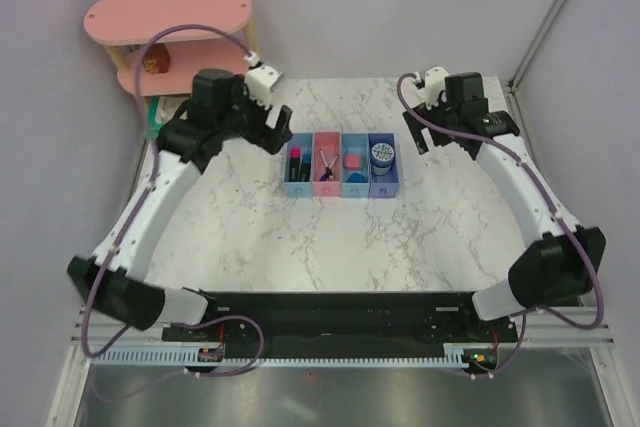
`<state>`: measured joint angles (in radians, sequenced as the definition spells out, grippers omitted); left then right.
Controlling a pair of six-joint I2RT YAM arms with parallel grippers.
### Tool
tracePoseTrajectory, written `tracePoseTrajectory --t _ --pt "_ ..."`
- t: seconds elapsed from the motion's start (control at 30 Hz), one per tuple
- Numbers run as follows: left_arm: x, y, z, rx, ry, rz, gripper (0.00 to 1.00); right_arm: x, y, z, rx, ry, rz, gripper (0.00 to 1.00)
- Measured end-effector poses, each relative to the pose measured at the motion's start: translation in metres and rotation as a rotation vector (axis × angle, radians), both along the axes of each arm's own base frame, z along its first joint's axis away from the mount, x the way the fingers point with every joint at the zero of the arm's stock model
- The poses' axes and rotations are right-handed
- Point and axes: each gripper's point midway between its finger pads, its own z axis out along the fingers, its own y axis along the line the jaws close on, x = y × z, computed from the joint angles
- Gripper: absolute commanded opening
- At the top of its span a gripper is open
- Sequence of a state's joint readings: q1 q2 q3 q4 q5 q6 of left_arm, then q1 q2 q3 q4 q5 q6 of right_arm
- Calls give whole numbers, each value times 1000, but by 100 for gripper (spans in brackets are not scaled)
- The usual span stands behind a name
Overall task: Sort the stationery into containers
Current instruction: Reset both arms
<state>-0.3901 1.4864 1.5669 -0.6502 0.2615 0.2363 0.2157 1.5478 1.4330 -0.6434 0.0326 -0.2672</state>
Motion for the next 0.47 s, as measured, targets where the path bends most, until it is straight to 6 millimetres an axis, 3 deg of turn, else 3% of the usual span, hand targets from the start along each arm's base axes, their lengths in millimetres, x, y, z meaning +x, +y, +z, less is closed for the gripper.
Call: tracePoseTrajectory --t 0.1,0.2,0.33,0.47 --pt "-37 45 31 -27 -91 85 100 -29 0 44 30 -79 44 98" --pt "-67 82 40 -24 -150 177 100 -59 -1 85 60 -184 78 98" --pt "-103 101 33 -9 -167 218 100 -95 -3 119 87 -291 122 98" --pt "-114 112 27 3 -162 252 100 -107 -1 126 95 -311 148 98"
